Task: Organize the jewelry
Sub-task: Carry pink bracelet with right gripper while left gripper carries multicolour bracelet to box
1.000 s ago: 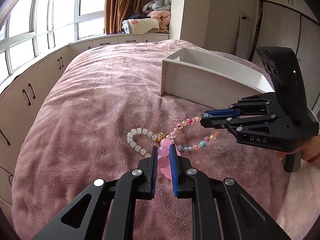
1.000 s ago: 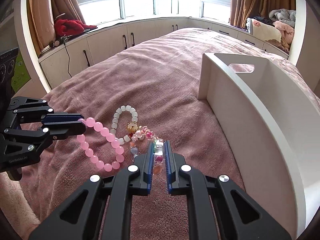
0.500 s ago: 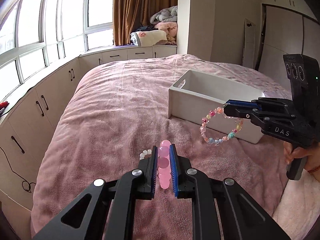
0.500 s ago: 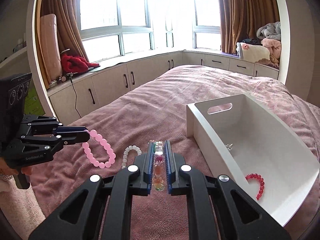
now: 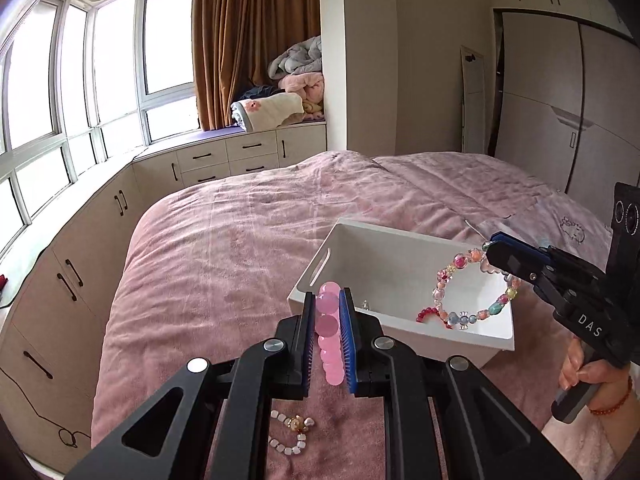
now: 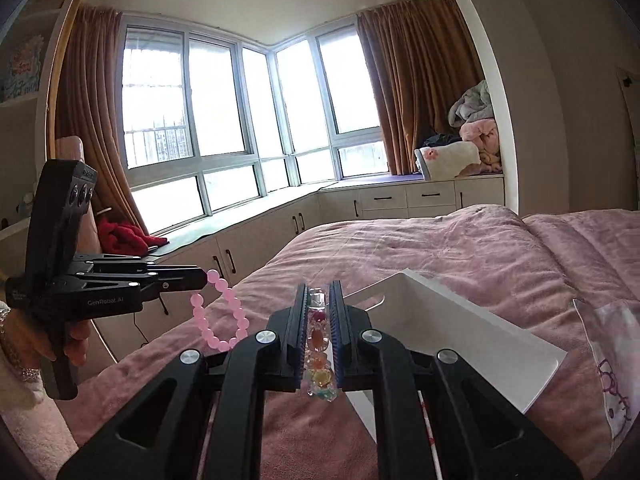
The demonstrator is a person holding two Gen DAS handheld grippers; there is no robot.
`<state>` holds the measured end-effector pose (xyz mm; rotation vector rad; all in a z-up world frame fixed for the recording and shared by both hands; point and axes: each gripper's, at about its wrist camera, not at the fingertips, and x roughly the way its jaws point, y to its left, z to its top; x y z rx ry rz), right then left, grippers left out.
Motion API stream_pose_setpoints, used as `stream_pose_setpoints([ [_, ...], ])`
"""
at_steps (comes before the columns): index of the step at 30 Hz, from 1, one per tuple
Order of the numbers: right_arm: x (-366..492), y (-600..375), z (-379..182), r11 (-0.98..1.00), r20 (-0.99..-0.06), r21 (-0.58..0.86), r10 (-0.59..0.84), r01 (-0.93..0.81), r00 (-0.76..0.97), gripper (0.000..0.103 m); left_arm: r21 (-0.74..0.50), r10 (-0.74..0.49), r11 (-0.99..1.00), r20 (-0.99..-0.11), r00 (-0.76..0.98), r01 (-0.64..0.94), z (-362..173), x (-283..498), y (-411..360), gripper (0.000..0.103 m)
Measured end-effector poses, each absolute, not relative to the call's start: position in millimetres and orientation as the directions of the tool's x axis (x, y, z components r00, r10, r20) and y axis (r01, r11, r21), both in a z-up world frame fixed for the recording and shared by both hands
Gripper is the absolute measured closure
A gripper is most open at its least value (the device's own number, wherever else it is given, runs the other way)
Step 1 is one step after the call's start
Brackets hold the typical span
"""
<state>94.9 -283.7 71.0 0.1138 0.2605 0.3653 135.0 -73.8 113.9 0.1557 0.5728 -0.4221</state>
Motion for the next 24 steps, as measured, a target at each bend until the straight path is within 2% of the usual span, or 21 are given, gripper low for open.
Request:
stream_pose_setpoints([
  [5,98,-317,70,0.947,-0.225,0.190,0.298,-0.258,0.928,0.092,0.025,-0.370,0.889,-0.551,0.748,0.458,129,159,-113,0.086],
  [11,110,-346,61,0.960,-0.271,0.216,0.235,-0.179,0.933,0.092,0.022,-0.383,0.872,-0.590,0.710,0.489,123,195,-161,0.086],
  [24,161,-362,21,0.965,-0.447,0.237,0.212,-0.114,0.869,0.092,-0.007,-0.310,0.881,-0.764,0.566,0.473,39,271,-216,0.086],
])
